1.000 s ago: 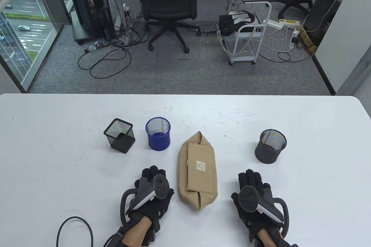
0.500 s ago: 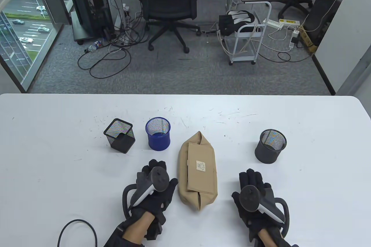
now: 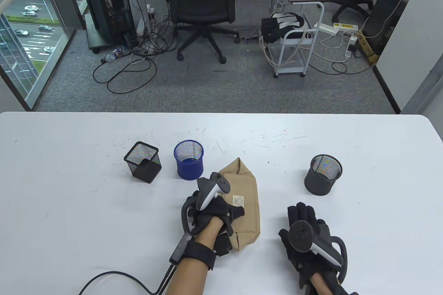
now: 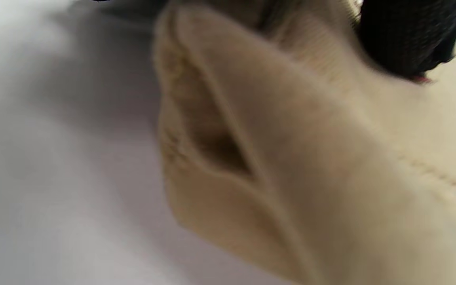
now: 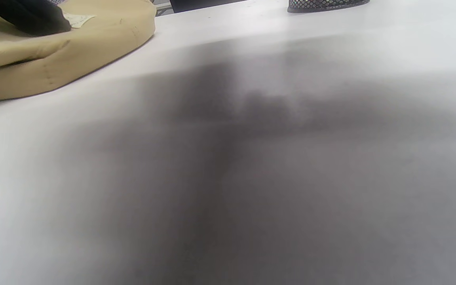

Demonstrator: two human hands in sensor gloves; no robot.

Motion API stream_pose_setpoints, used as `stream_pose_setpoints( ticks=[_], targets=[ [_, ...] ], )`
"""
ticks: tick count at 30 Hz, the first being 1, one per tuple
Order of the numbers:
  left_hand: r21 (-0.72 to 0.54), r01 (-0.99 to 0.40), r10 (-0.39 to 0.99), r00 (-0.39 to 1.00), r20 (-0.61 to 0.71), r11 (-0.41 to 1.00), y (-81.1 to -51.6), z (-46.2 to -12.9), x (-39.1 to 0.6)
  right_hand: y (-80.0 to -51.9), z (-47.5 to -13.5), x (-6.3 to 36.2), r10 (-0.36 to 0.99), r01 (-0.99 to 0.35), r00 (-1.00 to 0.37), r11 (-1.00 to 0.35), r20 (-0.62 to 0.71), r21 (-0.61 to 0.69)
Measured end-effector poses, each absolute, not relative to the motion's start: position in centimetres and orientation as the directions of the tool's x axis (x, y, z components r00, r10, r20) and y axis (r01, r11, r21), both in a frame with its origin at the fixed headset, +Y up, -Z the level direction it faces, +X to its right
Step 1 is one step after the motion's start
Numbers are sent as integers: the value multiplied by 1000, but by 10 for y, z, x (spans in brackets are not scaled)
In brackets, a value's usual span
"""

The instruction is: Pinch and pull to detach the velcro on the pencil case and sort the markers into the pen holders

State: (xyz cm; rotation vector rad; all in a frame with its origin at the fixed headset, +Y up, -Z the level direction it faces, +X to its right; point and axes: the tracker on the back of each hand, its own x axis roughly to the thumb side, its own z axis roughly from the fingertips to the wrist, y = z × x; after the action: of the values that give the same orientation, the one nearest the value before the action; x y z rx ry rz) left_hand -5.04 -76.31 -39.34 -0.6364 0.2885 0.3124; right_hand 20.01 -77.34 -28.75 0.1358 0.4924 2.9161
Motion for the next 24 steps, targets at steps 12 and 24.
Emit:
stream_pose_setpoints(
  ticks=[12, 24],
  targets=[
    [-270, -482, 364, 847, -388, 833, -738, -379, -46, -772, -288, 204, 221, -189, -973, -921, 58, 339],
    [-212, -918, 861, 389, -327, 334, -734, -342, -87, -698, -277, 193, 325, -309, -937, -942, 125, 133]
  ],
)
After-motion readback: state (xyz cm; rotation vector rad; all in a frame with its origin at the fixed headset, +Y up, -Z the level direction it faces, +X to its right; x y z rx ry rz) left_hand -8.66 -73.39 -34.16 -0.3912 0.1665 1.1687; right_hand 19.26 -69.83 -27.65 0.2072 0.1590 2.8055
